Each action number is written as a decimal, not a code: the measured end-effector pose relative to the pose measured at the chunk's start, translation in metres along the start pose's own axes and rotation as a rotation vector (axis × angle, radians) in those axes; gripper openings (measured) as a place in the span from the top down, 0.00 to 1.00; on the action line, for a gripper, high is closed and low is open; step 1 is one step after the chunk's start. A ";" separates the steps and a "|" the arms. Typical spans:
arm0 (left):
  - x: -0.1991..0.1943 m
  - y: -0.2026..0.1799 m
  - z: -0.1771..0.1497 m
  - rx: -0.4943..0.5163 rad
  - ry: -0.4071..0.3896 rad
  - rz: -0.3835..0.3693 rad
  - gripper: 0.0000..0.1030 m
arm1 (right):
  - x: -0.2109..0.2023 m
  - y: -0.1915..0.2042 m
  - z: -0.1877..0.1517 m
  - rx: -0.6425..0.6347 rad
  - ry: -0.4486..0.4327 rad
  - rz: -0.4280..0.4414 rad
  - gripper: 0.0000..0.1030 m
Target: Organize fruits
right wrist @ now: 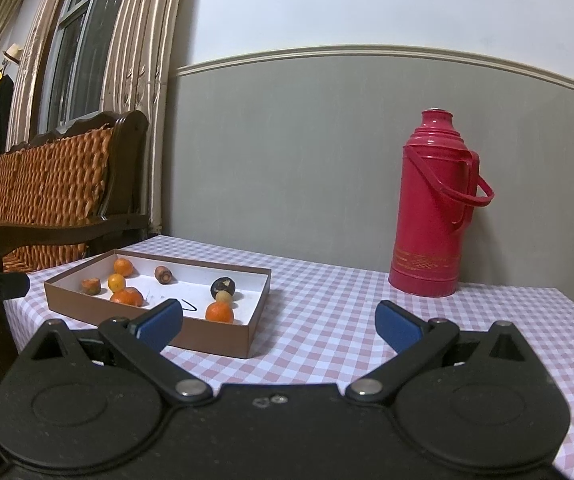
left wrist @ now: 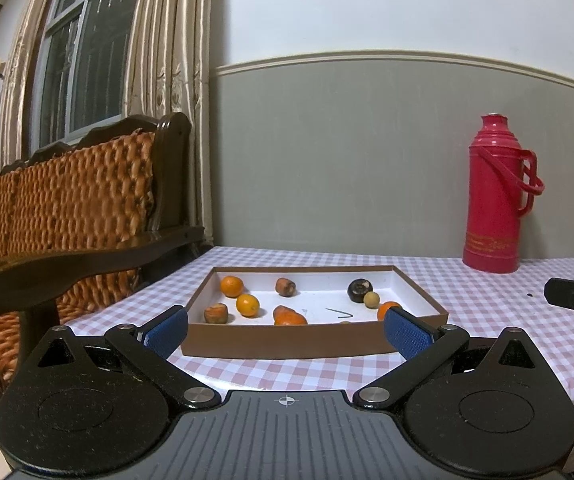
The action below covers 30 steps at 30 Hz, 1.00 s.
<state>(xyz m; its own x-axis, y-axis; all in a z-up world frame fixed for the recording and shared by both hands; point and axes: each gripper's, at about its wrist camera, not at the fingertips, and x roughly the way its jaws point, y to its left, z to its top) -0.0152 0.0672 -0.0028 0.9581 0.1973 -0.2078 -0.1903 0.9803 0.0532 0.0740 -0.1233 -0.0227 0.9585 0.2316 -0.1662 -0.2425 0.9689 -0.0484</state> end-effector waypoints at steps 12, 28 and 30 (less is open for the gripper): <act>-0.001 0.000 0.000 0.000 -0.005 0.001 0.00 | -0.001 0.001 0.000 0.003 -0.006 -0.003 0.06; -0.009 -0.002 -0.001 0.019 -0.057 -0.008 0.00 | -0.002 0.000 0.000 0.004 -0.008 -0.004 0.06; -0.009 -0.004 -0.001 0.028 -0.061 -0.007 0.00 | -0.002 0.000 0.000 0.003 -0.008 -0.003 0.06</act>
<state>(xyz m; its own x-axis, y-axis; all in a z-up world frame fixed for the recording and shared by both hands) -0.0232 0.0618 -0.0020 0.9707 0.1889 -0.1486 -0.1787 0.9807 0.0795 0.0722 -0.1233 -0.0222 0.9605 0.2290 -0.1582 -0.2388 0.9700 -0.0455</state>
